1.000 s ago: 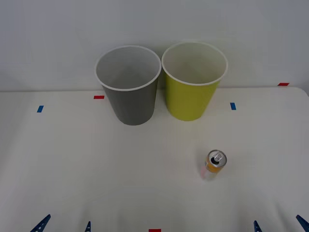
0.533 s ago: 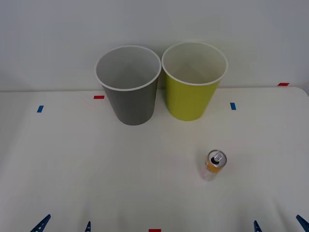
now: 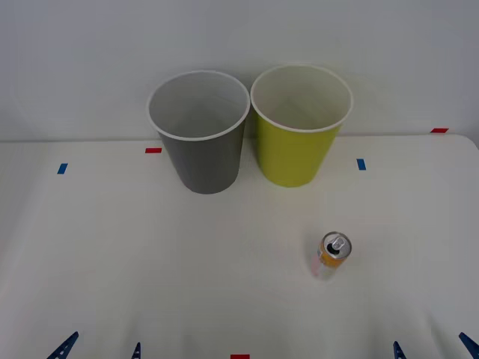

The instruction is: Put cans in the gray bin and PET bottles in the light green bin.

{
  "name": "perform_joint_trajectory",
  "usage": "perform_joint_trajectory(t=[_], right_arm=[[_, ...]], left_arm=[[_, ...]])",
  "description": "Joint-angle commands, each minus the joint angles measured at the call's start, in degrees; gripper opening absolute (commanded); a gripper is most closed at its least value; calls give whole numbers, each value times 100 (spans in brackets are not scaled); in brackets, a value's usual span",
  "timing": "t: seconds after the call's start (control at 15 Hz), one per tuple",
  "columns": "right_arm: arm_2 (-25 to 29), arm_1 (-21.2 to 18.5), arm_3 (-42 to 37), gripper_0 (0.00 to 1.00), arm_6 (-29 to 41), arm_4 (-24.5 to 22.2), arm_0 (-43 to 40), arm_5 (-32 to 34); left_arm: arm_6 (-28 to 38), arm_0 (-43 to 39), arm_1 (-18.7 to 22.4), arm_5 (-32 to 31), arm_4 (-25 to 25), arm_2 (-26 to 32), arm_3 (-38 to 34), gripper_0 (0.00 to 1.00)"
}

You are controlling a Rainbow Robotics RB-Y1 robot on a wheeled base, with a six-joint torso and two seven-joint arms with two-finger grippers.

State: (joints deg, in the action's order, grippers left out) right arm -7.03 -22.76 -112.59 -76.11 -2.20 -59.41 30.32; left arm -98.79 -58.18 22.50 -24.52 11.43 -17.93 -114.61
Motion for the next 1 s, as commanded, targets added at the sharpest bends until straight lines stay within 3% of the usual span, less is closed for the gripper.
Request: perform_joint_trajectory(t=[0.07, 1.0], right_arm=[[0, 0, 0, 100, 0, 0, 0, 0], [0, 0, 0, 100, 0, 0, 0, 0]], left_arm=[[0, 0, 0, 0, 0, 0, 0, 100], [0, 0, 0, 0, 0, 0, 0, 100]])
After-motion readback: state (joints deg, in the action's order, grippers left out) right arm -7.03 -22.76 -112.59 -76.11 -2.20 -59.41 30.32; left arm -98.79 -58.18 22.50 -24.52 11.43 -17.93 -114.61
